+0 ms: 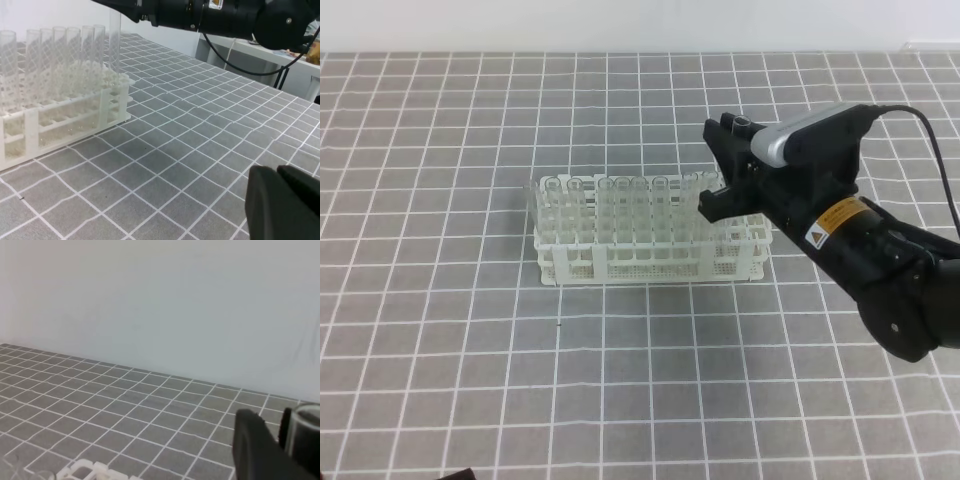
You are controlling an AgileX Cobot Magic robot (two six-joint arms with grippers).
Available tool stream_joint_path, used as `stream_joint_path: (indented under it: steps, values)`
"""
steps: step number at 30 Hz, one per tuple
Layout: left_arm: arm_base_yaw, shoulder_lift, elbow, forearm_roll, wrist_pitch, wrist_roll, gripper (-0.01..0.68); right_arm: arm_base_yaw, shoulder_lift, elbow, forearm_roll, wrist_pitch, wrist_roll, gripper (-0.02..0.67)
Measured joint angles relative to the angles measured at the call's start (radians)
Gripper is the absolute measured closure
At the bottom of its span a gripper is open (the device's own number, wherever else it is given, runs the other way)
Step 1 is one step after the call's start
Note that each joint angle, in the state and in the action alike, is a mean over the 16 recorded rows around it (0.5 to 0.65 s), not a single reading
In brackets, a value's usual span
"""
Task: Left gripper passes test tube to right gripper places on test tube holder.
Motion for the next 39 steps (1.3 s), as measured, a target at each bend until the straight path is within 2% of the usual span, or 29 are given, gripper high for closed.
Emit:
stream_joint_path:
  steps: [39]
  values:
    - [0.000, 0.000, 0.001, 0.000, 0.000, 0.000, 0.674, 0.000, 0.073, -0.017, 0.000, -0.088, -0.073, 0.568]
